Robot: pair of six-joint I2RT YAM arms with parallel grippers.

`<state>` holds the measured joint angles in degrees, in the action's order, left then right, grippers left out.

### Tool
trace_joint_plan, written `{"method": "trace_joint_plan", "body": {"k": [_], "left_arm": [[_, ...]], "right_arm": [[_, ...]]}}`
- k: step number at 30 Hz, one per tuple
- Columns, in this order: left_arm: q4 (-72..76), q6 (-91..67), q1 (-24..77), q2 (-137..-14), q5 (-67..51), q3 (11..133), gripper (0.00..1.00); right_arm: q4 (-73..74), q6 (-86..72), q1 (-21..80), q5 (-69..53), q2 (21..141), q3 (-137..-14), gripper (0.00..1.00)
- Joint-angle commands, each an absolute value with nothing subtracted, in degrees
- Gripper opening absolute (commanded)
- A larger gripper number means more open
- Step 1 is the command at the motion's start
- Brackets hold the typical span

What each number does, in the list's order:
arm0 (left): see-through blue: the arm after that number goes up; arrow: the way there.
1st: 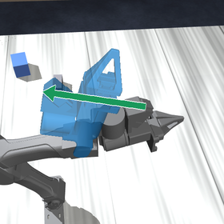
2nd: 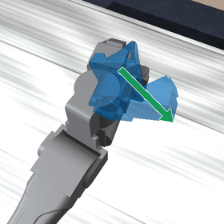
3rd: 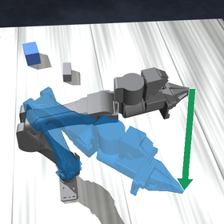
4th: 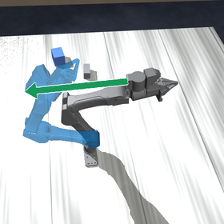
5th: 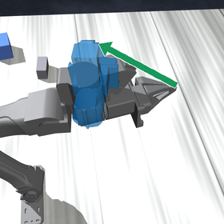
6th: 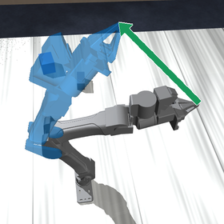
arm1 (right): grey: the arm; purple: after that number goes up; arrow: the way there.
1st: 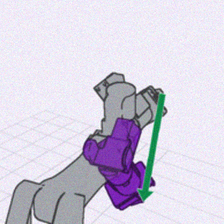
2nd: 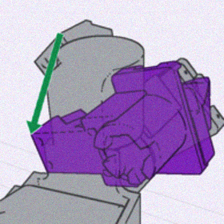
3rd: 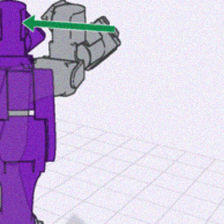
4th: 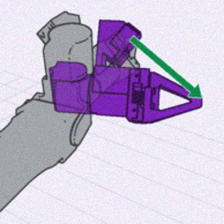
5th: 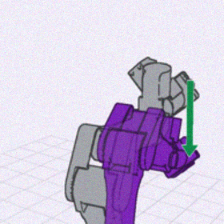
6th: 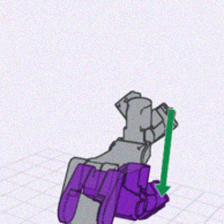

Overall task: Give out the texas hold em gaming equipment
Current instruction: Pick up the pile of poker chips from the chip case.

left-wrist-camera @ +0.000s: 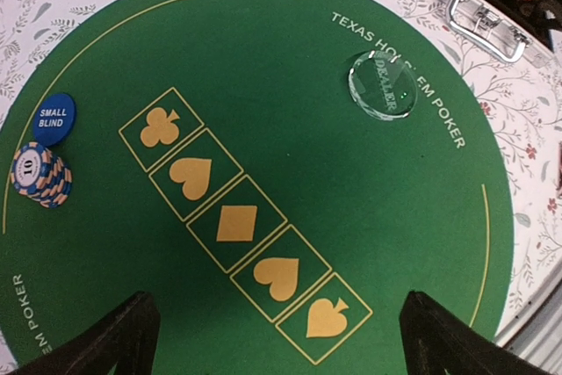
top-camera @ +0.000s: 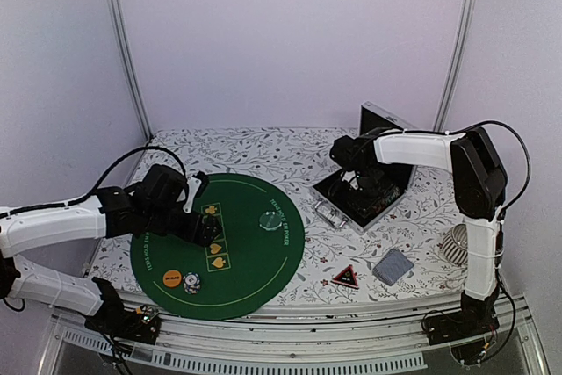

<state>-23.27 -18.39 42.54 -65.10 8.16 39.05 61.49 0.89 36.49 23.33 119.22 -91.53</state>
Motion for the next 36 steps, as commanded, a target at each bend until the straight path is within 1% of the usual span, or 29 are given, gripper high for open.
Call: {"method": "trace_joint_plan", "body": {"k": [1,3,7,19,25,32,36], "left_arm": [[-22.67,-17.06,41.66,-65.02,8.48,38.88,0.98],[-23.03,-16.59,41.66,-65.44,8.75,39.90,0.98],[-23.38,-16.53,41.66,-64.37,8.08,40.54,0.98],[-23.56,-15.61,41.58,-62.31,8.13,41.95,0.98],[-24.08,-16.00,41.55,-62.06,7.93,41.67,0.98],[-23.91,-16.17,41.53,-62.53,7.38,41.67,0.98],[-23.91,-16.12,41.56,-62.53,7.40,41.23,0.98]], "right_arm": [[60.36,0.27,37.08,22.18,115.93,-91.39,0.67],[59.73,0.48,36.92,21.41,115.80,-91.30,0.64],[58.76,0.34,36.89,20.60,115.75,-90.42,0.62],[56.51,0.78,35.51,20.19,116.02,-86.89,0.58],[56.01,0.96,35.34,20.42,115.76,-86.20,0.58],[58.72,0.92,35.16,20.84,115.31,-89.54,0.59],[58.68,0.71,35.16,20.74,114.29,-89.48,0.60]]}}
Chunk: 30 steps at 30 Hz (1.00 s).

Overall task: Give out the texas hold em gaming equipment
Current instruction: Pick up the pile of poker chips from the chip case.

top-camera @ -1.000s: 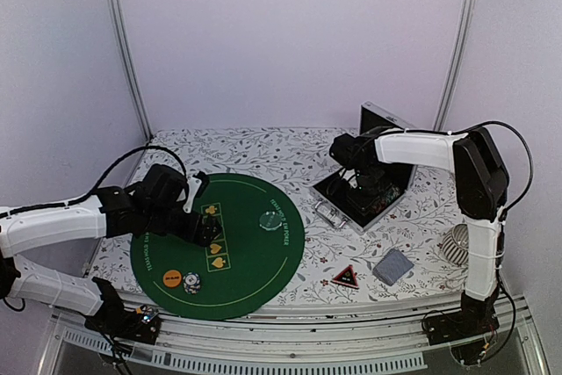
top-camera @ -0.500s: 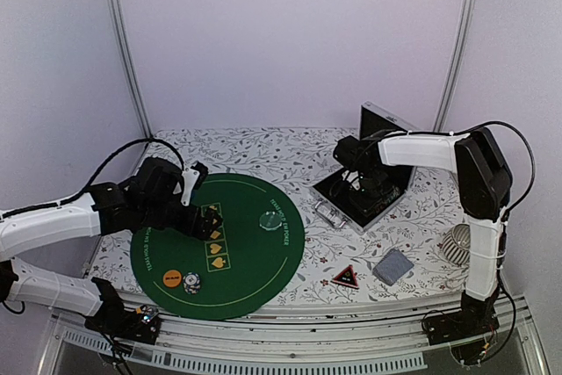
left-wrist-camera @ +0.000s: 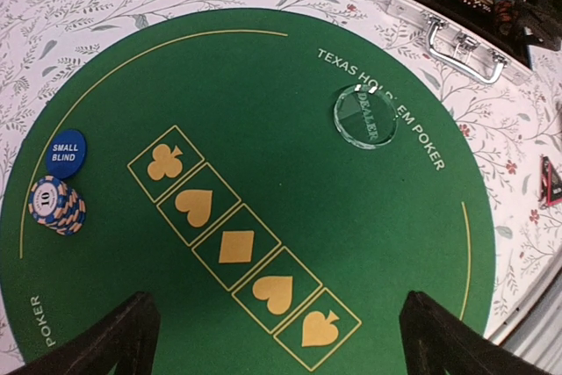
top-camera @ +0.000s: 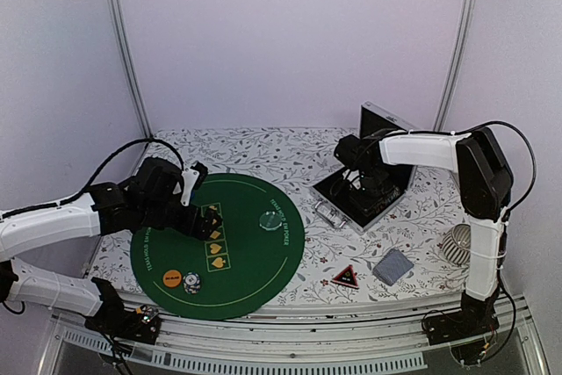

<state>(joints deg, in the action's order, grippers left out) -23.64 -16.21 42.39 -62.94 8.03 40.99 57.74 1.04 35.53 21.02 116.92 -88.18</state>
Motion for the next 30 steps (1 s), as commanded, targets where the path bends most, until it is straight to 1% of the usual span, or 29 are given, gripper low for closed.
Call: {"method": "trace_joint_plan", "body": {"k": [1,14,20,30], "left_arm": [[-23.87,-16.09,41.53,-62.49,7.34,41.14,0.98],[-23.73,-16.00,41.57,-62.48,7.62,40.36,0.98],[-23.73,-16.26,41.55,-62.22,7.64,40.00,0.98],[-23.48,-16.12,41.57,-62.58,7.71,39.82,0.98]], "right_arm": [[58.56,0.70,35.18,20.74,114.26,-89.40,0.60],[57.25,0.94,34.77,20.59,115.05,-88.08,0.60],[56.23,0.81,34.54,17.42,116.22,-86.05,0.57],[58.34,-1.32,36.91,16.62,114.39,-87.84,0.53]]}}
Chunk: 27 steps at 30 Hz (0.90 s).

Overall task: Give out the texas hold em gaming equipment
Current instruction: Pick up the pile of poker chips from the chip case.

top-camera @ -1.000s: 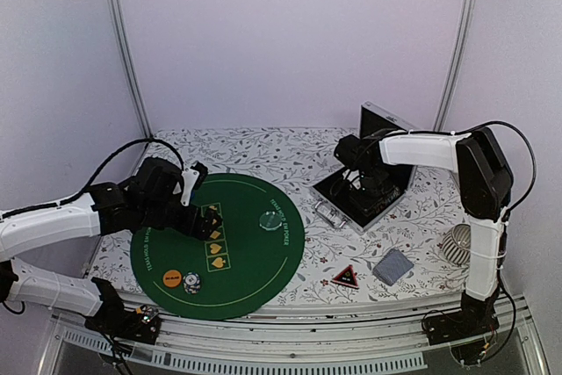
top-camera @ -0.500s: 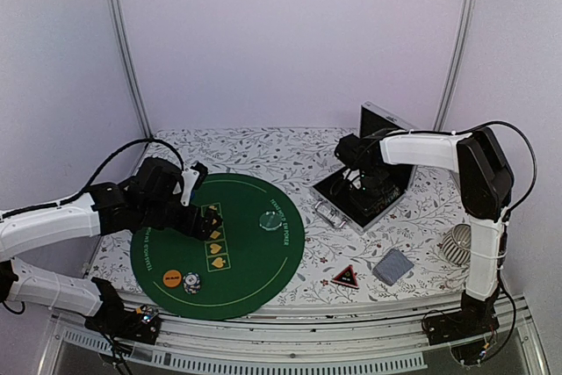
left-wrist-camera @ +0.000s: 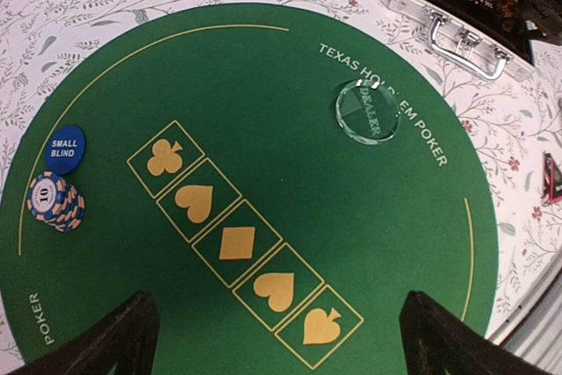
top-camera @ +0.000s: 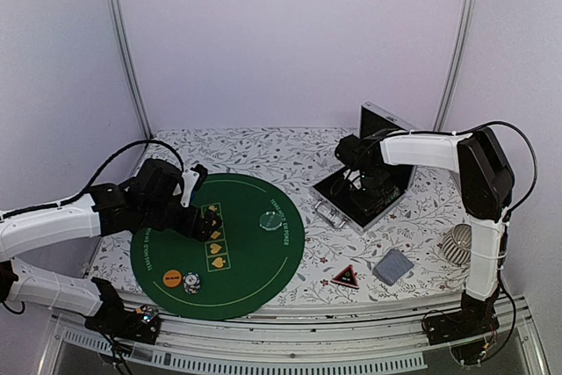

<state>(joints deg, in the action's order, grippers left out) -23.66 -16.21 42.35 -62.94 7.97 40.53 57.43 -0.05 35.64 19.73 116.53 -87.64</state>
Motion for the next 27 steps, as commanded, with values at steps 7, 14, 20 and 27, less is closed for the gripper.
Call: {"method": "trace_joint_plan", "body": {"k": [7,14,20,27], "left_arm": [[-23.73,-16.34,41.53,-61.95,7.23,39.73,0.98],[-23.82,-16.52,41.57,-61.70,6.60,39.64,0.98],[-24.01,-16.78,41.57,-61.44,6.57,39.64,0.98],[-24.00,-17.14,41.55,-61.35,6.43,39.20,0.98]], "right_arm": [[58.25,-1.23,36.92,17.84,113.36,-87.27,0.51],[59.00,-0.72,36.57,20.79,112.61,-89.01,0.54],[57.72,-0.62,35.94,20.13,112.40,-88.07,0.64],[55.89,1.73,34.13,18.75,113.49,-86.98,0.59]]}}
